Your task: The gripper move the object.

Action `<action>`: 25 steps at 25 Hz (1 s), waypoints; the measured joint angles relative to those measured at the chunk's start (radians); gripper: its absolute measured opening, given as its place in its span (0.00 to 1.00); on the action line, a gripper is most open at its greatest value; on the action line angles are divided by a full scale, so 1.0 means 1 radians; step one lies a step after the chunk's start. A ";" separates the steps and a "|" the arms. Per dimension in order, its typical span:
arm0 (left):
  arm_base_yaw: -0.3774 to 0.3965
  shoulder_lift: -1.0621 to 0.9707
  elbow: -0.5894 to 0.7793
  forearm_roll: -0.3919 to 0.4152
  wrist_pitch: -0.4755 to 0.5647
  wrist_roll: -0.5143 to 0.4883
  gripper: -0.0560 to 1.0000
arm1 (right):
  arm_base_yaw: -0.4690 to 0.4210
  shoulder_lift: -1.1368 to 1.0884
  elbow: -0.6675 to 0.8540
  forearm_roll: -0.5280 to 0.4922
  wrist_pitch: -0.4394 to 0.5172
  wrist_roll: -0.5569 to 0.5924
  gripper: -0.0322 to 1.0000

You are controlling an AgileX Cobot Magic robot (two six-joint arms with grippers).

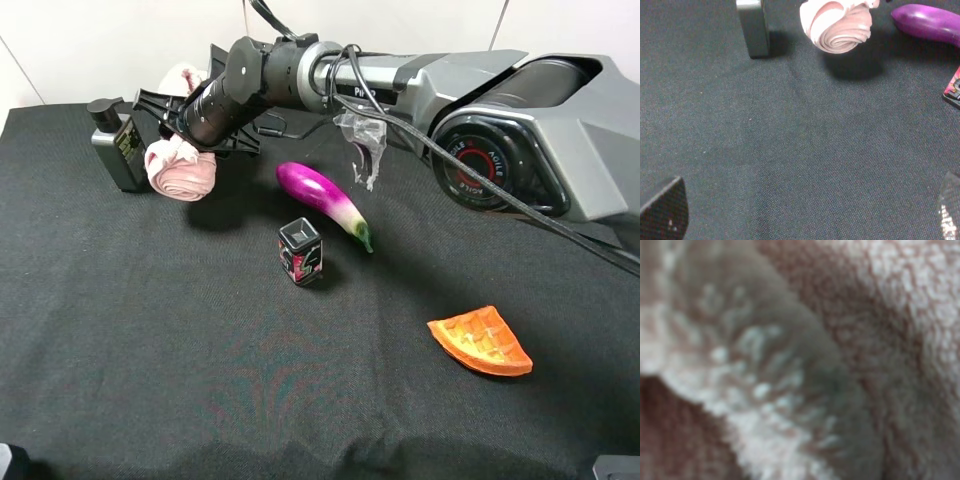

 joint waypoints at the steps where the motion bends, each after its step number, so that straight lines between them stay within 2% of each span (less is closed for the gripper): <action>1: 0.000 0.000 0.000 0.000 0.000 0.000 1.00 | 0.000 0.000 0.000 0.000 0.000 -0.001 0.47; 5: 0.000 0.000 0.000 0.000 0.000 0.000 1.00 | 0.000 0.000 0.000 0.000 -0.021 -0.015 0.62; 8: 0.000 0.000 0.000 0.000 0.000 0.000 1.00 | 0.000 0.000 0.000 0.000 -0.030 -0.021 0.68; 18: 0.000 0.000 0.000 0.000 0.000 0.000 1.00 | 0.000 0.000 0.000 0.001 -0.027 -0.031 0.70; 25: 0.000 0.000 0.000 0.000 0.000 0.000 1.00 | -0.009 -0.015 0.000 -0.032 0.038 -0.034 0.70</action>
